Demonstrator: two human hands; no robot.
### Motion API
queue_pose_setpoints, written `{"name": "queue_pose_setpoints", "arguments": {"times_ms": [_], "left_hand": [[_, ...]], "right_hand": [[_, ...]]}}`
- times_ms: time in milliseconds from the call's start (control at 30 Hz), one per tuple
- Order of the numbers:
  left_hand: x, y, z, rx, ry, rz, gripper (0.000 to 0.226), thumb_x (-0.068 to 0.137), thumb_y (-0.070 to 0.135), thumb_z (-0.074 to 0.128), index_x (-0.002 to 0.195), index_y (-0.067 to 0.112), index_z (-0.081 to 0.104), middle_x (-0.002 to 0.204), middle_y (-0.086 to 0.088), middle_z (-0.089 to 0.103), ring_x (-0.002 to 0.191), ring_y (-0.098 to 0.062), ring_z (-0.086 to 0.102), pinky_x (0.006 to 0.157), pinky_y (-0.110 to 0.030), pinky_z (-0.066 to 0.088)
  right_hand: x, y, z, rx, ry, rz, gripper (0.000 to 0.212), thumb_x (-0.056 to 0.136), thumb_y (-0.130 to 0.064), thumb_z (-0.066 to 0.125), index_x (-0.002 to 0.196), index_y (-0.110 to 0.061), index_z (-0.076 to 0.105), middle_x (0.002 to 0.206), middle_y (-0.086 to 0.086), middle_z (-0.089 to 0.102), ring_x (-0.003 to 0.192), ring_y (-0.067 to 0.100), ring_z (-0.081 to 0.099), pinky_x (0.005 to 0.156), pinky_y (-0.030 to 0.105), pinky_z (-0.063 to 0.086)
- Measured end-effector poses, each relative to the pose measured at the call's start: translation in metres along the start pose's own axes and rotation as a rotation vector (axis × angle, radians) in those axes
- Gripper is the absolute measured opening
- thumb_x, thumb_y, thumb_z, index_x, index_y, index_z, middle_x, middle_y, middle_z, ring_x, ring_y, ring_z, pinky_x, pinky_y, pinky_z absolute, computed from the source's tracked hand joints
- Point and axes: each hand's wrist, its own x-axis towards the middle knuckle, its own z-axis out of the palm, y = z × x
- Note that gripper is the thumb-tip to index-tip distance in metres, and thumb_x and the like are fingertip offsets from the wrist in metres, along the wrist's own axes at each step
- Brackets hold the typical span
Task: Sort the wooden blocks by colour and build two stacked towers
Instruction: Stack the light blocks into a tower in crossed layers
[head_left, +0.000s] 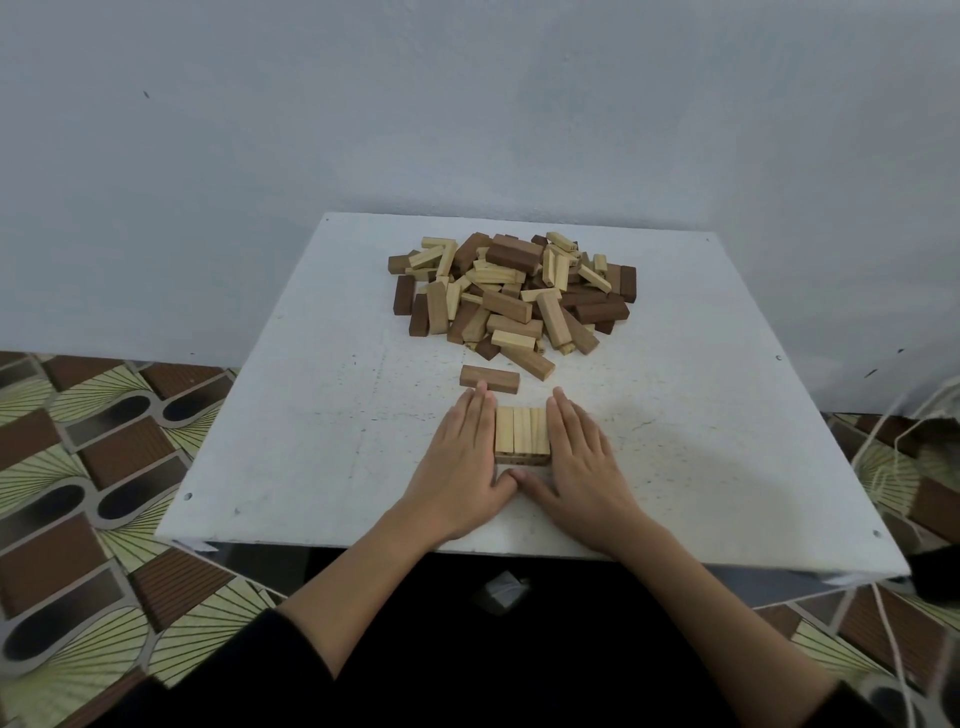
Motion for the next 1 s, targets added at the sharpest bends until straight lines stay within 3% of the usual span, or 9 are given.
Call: {"name": "queue_pose_setpoints", "arguments": {"times_ms": [133,433,567,633,700,733,833,900,1000], "left_hand": [[-0.001,0.0,0.0,0.049,-0.018,0.002,0.084,0.096,0.051,0.03,0.147,0.002,-0.015,0.157,-0.012,-0.02,0.145,-0.02,-0.018,0.12,-0.033,-0.005],[0.0,0.0,0.001,0.097,-0.043,-0.029,0.085,0.096,0.055,0.026,0.146,0.0,-0.016,0.157,-0.015,-0.019,0.145,-0.023,-0.019,0.118,-0.032,-0.01],[0.001,-0.001,0.004,0.135,-0.056,-0.037,0.095,0.079,0.065,-0.002,0.147,0.0,-0.014,0.158,-0.015,-0.016,0.145,-0.023,-0.018,0.119,-0.034,-0.007],[0.002,-0.002,0.004,0.103,-0.066,-0.041,0.091,0.087,0.065,0.008,0.147,0.002,-0.015,0.157,-0.013,-0.018,0.145,-0.022,-0.02,0.119,-0.033,-0.008],[0.002,-0.002,-0.004,-0.044,-0.078,-0.044,0.092,0.093,0.059,0.034,0.148,0.005,-0.015,0.158,-0.007,-0.019,0.144,-0.017,-0.019,0.115,-0.029,-0.008],[0.002,-0.003,-0.009,-0.146,-0.067,-0.041,0.095,0.091,0.055,0.046,0.149,0.006,-0.012,0.159,-0.004,-0.014,0.145,-0.015,-0.014,0.115,-0.028,-0.004],[0.001,-0.005,-0.025,-0.326,-0.013,-0.012,0.099,0.081,0.04,0.07,0.15,0.012,0.004,0.153,-0.001,0.015,0.138,-0.012,0.008,0.115,-0.034,0.017],[0.003,-0.005,-0.033,-0.393,-0.04,-0.013,0.1,0.076,0.032,0.077,0.149,0.019,0.008,0.146,-0.002,0.024,0.133,-0.014,0.019,0.112,-0.039,0.027],[0.01,-0.004,-0.042,-0.434,-0.087,0.008,0.107,0.072,0.028,0.082,0.148,0.026,0.007,0.139,-0.004,0.032,0.131,-0.016,0.029,0.107,-0.036,0.033]], "right_hand": [[0.0,0.001,0.003,-0.018,-0.004,0.001,0.105,0.071,-0.078,-0.013,0.148,-0.007,-0.012,0.157,0.007,-0.013,0.144,0.021,-0.007,0.111,0.029,-0.01],[0.0,-0.001,0.004,-0.049,-0.011,0.017,0.111,0.065,-0.078,-0.026,0.148,-0.005,-0.011,0.157,0.01,-0.014,0.145,0.023,-0.008,0.112,0.031,-0.01],[0.001,-0.001,0.004,-0.071,-0.027,0.014,0.113,0.063,-0.077,-0.031,0.147,-0.004,-0.012,0.157,0.01,-0.017,0.145,0.022,-0.012,0.111,0.032,-0.013],[0.002,0.001,0.005,-0.059,-0.042,0.015,0.117,0.06,-0.079,-0.031,0.148,-0.004,-0.011,0.156,0.01,-0.019,0.144,0.022,-0.014,0.111,0.032,-0.014],[0.005,0.001,-0.001,0.051,-0.062,0.032,0.118,0.062,-0.087,-0.014,0.148,-0.006,-0.01,0.156,0.008,-0.019,0.143,0.021,-0.016,0.111,0.031,-0.012],[0.006,0.0,-0.007,0.137,-0.07,0.042,0.116,0.067,-0.089,0.007,0.148,-0.007,-0.009,0.157,0.006,-0.017,0.143,0.02,-0.015,0.114,0.032,-0.009],[0.008,0.001,-0.029,0.3,-0.057,0.009,0.107,0.077,-0.057,0.064,0.149,-0.011,-0.001,0.157,0.0,-0.002,0.141,0.017,-0.003,0.116,0.033,0.006],[0.01,0.003,-0.039,0.324,-0.053,-0.042,0.107,0.074,-0.043,0.074,0.149,-0.013,0.004,0.154,0.0,0.012,0.136,0.018,0.009,0.113,0.032,0.015],[0.018,0.001,-0.046,0.235,-0.072,-0.085,0.109,0.069,-0.04,0.079,0.149,-0.015,0.008,0.149,0.001,0.025,0.13,0.022,0.019,0.108,0.035,0.024]]}}
